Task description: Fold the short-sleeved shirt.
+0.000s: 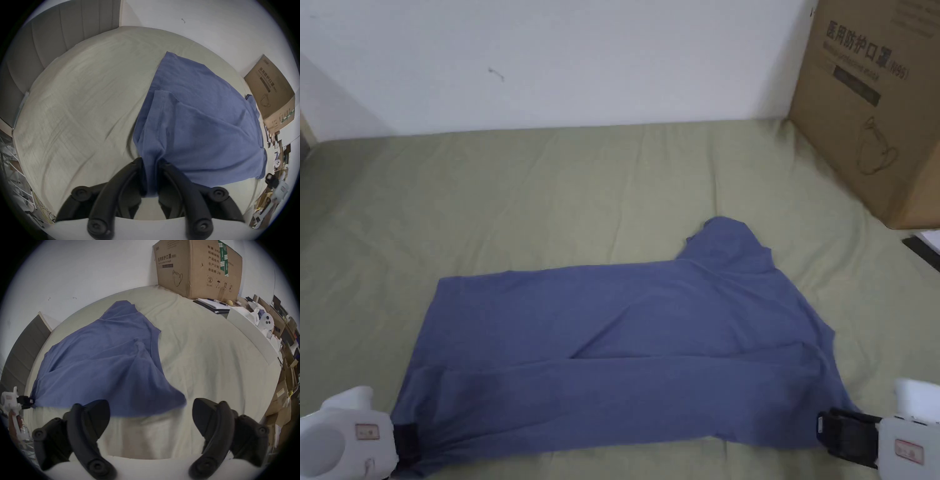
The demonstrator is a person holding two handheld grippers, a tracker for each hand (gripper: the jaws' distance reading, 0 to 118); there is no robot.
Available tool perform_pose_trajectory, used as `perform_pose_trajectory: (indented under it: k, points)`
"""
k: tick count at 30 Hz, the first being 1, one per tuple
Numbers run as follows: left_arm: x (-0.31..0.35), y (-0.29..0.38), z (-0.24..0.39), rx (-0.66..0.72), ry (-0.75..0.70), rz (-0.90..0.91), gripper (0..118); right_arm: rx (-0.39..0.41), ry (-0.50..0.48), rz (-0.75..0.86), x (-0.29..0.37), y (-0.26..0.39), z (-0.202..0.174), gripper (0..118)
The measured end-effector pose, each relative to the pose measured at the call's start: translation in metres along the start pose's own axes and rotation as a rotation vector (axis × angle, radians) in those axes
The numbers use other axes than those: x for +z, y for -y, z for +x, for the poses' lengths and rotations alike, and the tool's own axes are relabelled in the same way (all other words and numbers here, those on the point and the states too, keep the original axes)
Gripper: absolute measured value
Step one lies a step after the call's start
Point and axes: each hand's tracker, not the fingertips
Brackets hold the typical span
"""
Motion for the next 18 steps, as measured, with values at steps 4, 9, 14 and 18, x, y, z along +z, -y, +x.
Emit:
perform_pose_trajectory:
  k: [4,9,14,18]
  points:
    - [-0.002,-0.006,-0.008,0.017,0.015,-0.004,4,0.004,0.008,-0.059,-0.039,-0.014,-0.006,85]
    - [-0.004,-0.009,0.0,-0.098,-0.022,-0.01,4,0.052,-0.047,-0.065,-0.04,-0.015,-0.023,7]
    - [0.007,-0.013,-0.003,-0.127,0.006,-0.007,3,0.096,-0.016,-0.071,-0.022,-0.014,-0.025,4]
    - [0.033,0.001,-0.01,-0.127,0.031,-0.008,3,0.03,-0.081,-0.042,0.028,-0.012,-0.01,4]
